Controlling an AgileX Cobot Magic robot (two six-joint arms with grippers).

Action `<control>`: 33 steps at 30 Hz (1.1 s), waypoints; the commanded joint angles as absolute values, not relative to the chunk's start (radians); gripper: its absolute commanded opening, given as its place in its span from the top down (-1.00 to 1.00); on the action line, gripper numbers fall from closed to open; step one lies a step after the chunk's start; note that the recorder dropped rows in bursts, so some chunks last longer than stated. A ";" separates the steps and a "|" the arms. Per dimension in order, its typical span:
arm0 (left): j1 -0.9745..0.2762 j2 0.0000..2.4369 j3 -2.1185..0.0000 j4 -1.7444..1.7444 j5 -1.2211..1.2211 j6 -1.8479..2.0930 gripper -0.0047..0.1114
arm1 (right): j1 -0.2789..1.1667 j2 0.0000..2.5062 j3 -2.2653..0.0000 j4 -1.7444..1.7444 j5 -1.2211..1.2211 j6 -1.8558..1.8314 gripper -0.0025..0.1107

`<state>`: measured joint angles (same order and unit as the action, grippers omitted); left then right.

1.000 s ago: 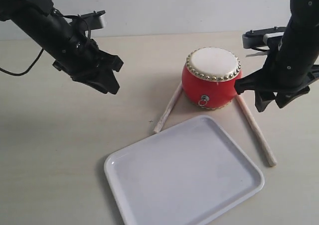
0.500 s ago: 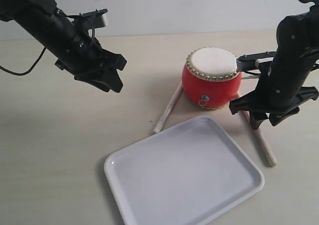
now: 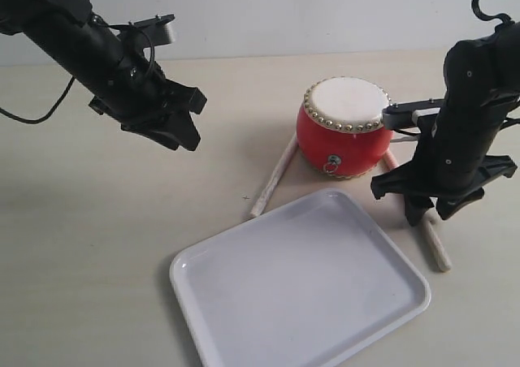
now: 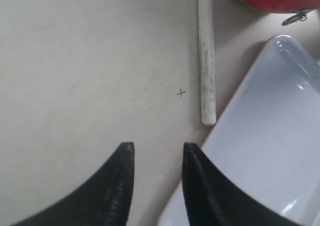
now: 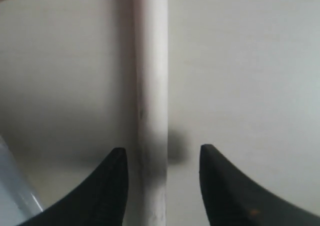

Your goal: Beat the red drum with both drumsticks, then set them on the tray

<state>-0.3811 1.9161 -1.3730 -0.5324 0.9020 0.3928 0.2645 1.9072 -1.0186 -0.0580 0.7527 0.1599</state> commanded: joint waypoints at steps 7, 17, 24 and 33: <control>-0.386 1.915 -1.376 -0.527 0.874 0.388 0.34 | 0.268 1.906 -0.934 -0.049 0.701 0.160 0.20; -0.386 1.915 -1.376 -0.527 0.875 0.388 0.34 | 0.268 1.904 -0.934 -0.032 0.703 0.160 0.82; -0.395 1.915 -1.376 -0.519 0.904 0.474 0.34 | 0.266 1.785 -0.934 -0.079 0.717 0.187 0.96; -0.473 1.987 -1.499 -0.423 0.895 0.405 0.10 | 0.266 1.524 -0.922 -0.116 0.781 0.160 0.96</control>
